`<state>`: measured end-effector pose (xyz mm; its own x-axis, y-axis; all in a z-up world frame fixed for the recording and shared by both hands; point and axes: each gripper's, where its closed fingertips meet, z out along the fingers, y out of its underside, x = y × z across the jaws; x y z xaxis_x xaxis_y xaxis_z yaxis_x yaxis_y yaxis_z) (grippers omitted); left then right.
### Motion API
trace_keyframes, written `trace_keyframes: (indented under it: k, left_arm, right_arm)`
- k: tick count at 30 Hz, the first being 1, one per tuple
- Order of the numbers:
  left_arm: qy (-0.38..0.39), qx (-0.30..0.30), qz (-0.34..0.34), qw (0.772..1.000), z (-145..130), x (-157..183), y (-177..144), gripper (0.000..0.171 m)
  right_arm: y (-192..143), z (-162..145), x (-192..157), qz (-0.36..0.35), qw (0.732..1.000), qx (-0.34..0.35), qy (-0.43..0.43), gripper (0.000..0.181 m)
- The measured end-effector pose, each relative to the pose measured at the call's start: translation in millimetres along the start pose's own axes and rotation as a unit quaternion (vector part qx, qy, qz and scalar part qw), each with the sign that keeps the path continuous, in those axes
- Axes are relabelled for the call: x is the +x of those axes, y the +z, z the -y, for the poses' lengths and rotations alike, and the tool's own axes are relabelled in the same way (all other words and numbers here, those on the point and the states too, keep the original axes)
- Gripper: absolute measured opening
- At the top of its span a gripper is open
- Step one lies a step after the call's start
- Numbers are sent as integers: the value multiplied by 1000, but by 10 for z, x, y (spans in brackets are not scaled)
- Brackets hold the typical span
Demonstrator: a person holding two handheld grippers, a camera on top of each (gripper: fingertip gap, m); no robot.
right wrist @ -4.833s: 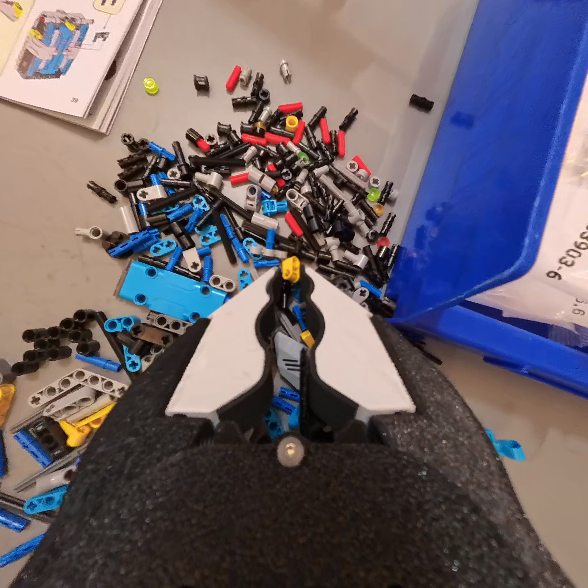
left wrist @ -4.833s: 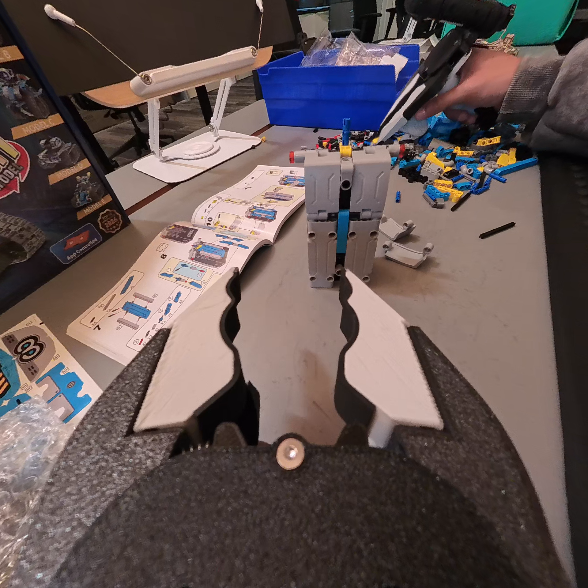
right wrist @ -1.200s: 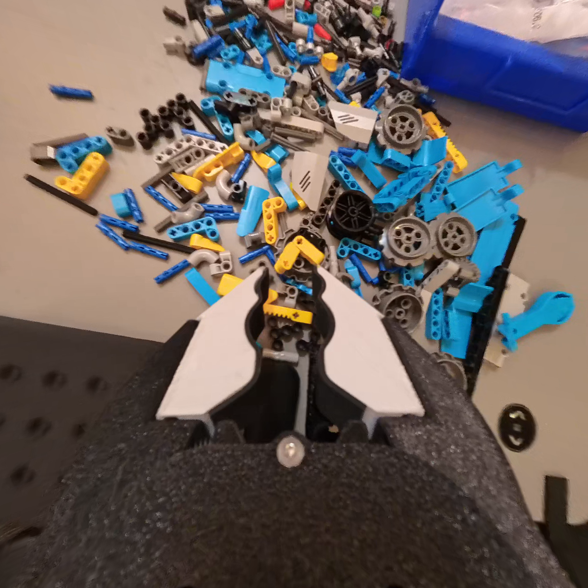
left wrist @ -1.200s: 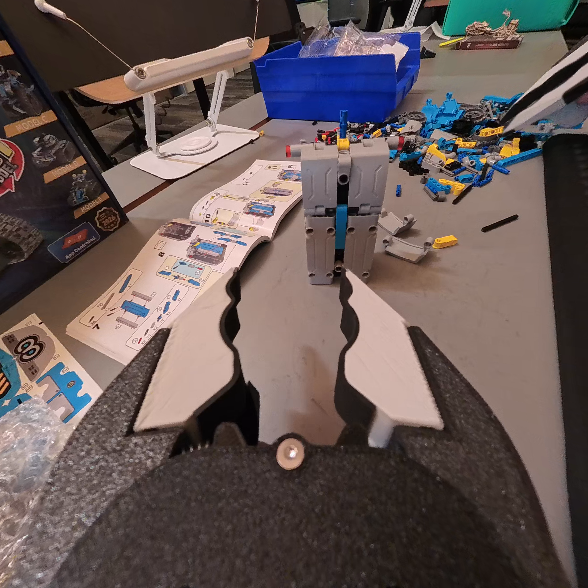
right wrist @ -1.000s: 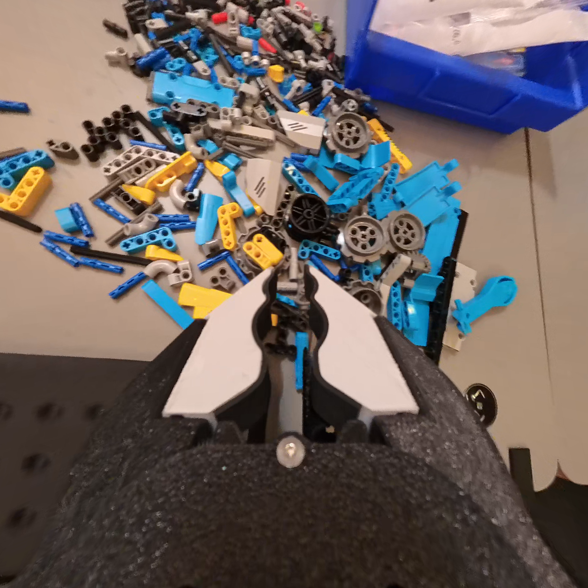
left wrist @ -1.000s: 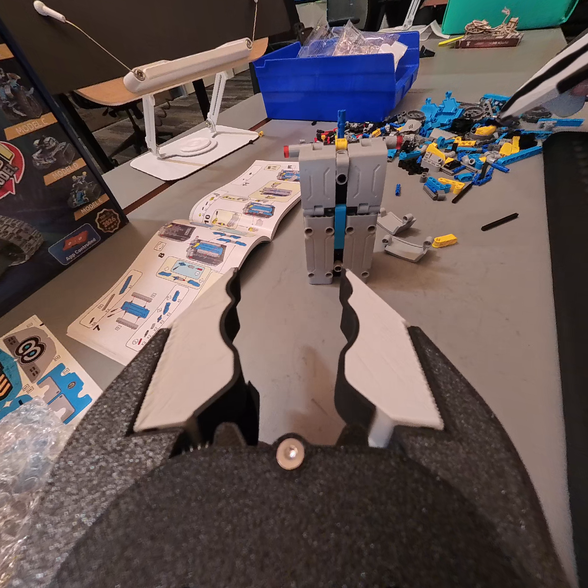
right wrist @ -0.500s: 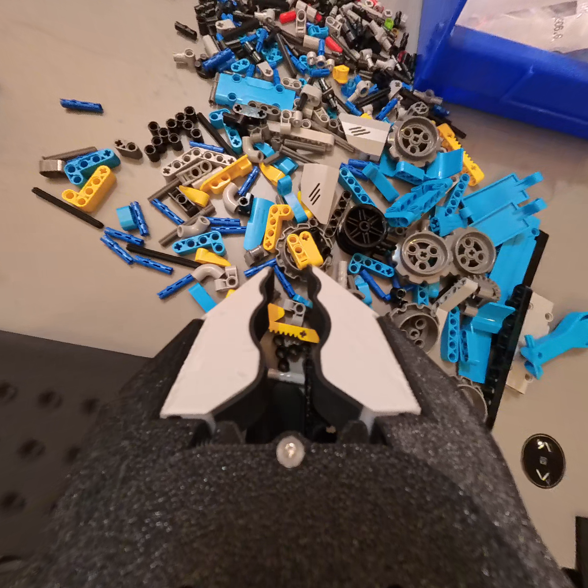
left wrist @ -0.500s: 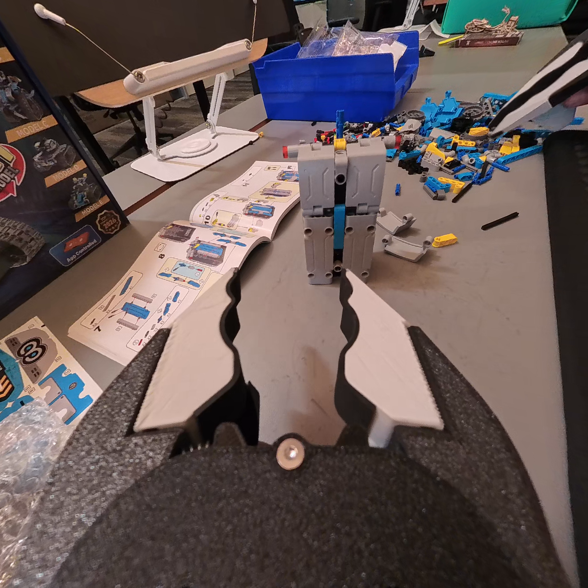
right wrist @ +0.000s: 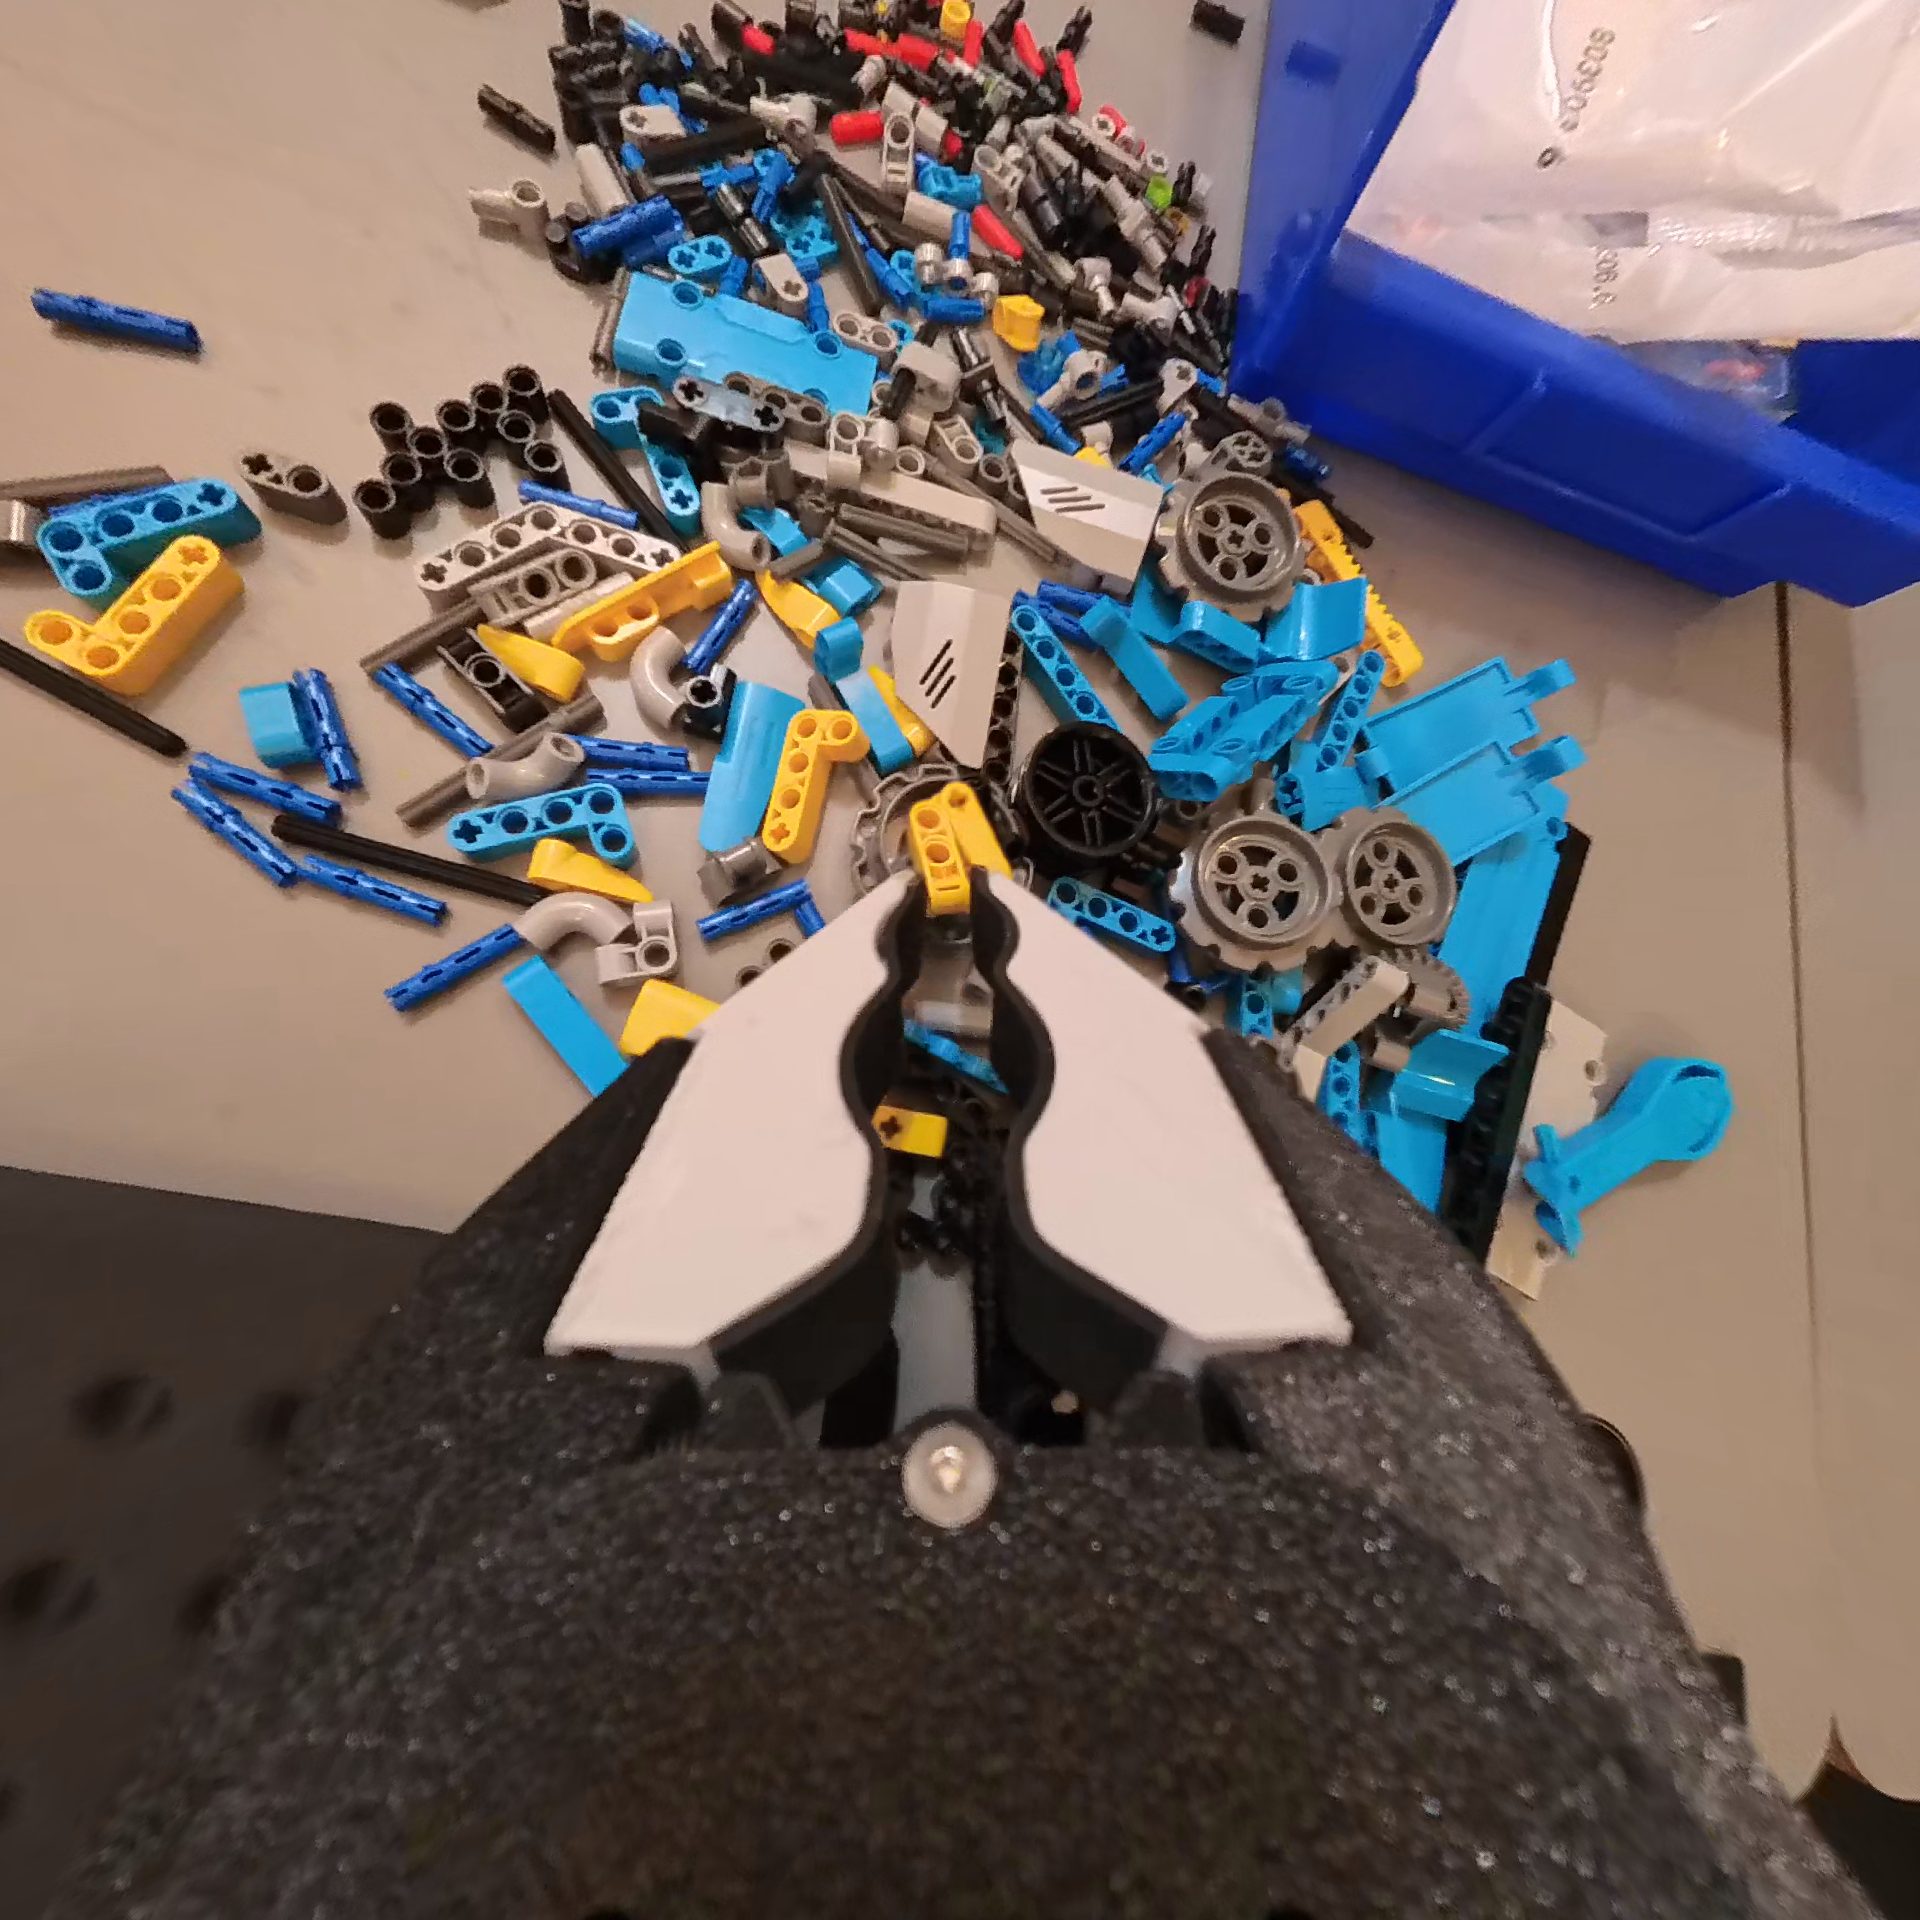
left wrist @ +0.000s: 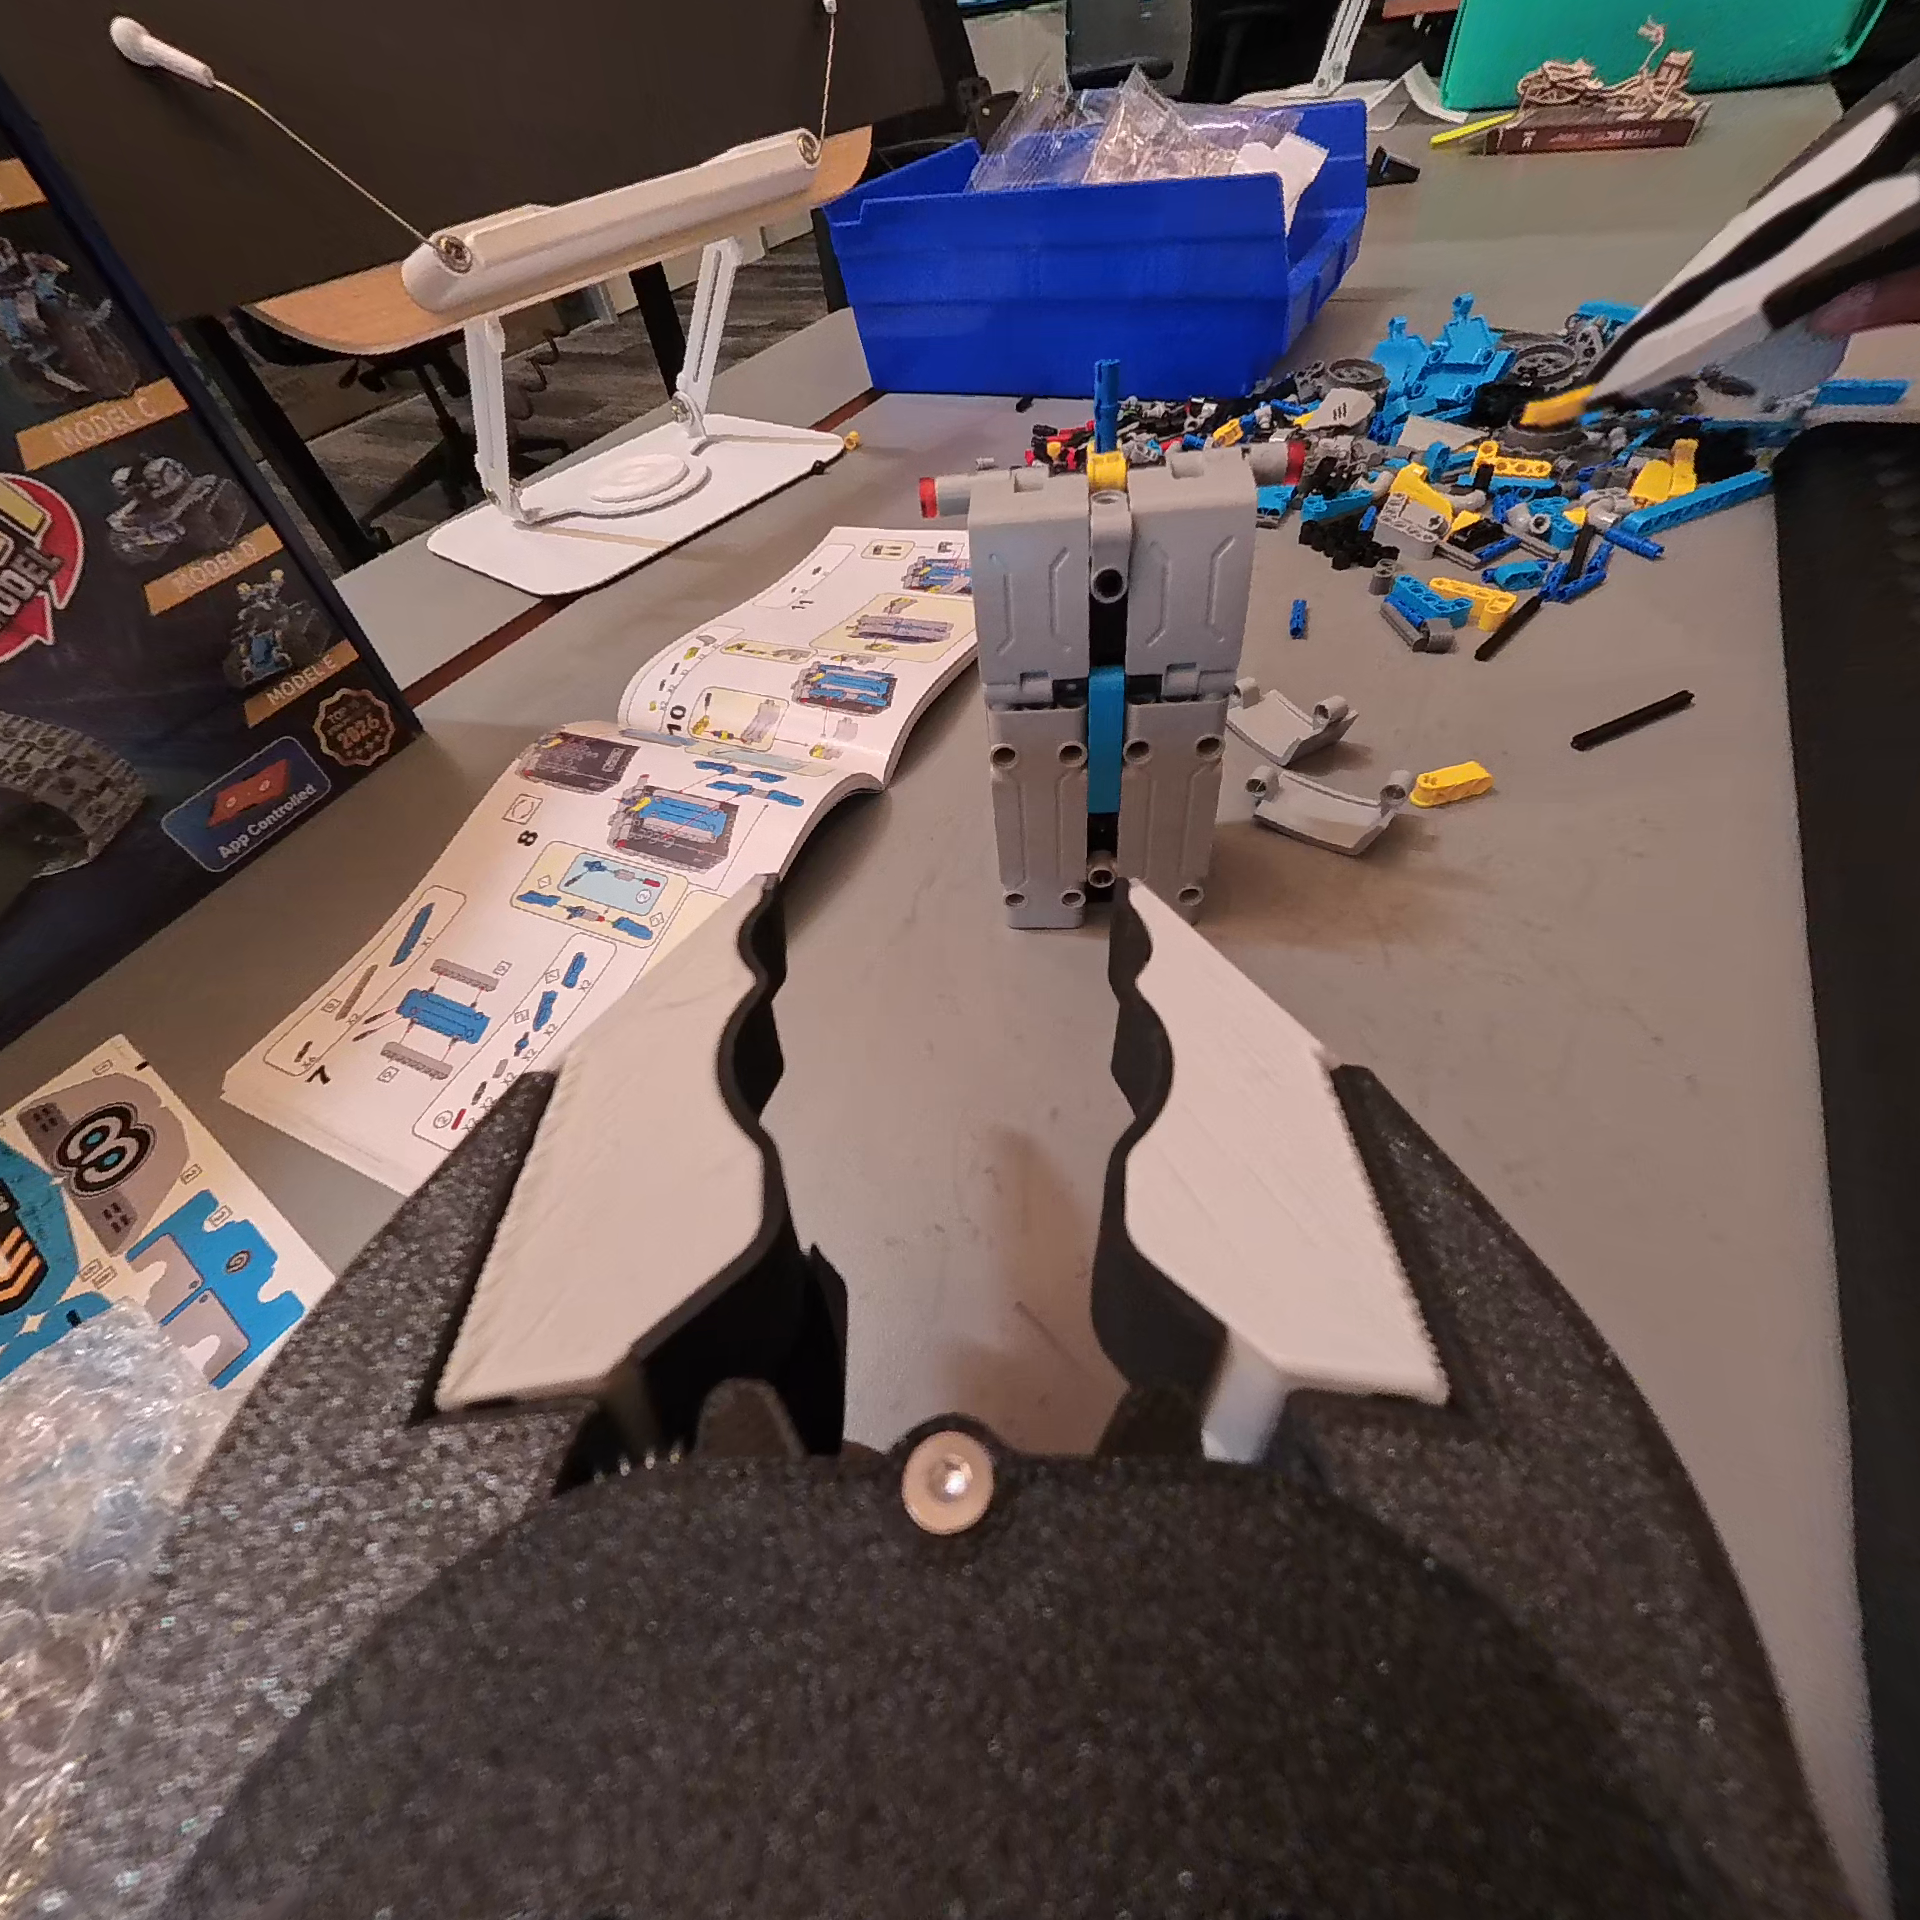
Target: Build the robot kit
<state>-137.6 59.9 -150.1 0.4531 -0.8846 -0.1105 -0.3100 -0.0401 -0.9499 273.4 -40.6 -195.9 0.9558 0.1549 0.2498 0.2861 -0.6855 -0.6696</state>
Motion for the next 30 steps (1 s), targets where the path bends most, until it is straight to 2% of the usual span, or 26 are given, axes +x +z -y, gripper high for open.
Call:
trace_keyframes:
  k: [4, 7, 10, 13, 16, 18, 25, 30]
  left_arm:
    - [1, 0, 0, 1000, 1, 2, -2, 62]
    - [0, 0, 0, 1000, -2, 0, 1, 62]
    - [-3, -1, 0, 1000, -5, -6, 3, 62]
    - [-5, -2, 0, 1000, -5, -11, 4, 62]
    - [-6, 1, 1, 1000, 1, -16, -3, 62]
    - [-4, 1, 1, 1000, 2, -12, -4, 62]
    - [-3, 0, 1, 1000, -2, -8, -1, 62]
    - [-5, -1, 0, 1000, -2, -12, 1, 62]
  right_arm:
    - [-111, 91, 35, -4, 1000, 23, 9, 8]
    - [-211, 242, -122, 29, 998, 53, 19, 8]
    - [-280, 521, -674, 117, 989, 86, 18, 8]
    - [-267, 743, -1566, 215, 972, 92, -23, 8]
    - [-83, 724, -2059, 211, 976, 34, -51, 8]
    - [-30, 728, -2317, 249, 968, 16, -30, 8]
    - [99, 604, -2415, 255, 966, -23, -46, 8]
    - [103, 606, -2417, 262, 964, -19, -47, 8]
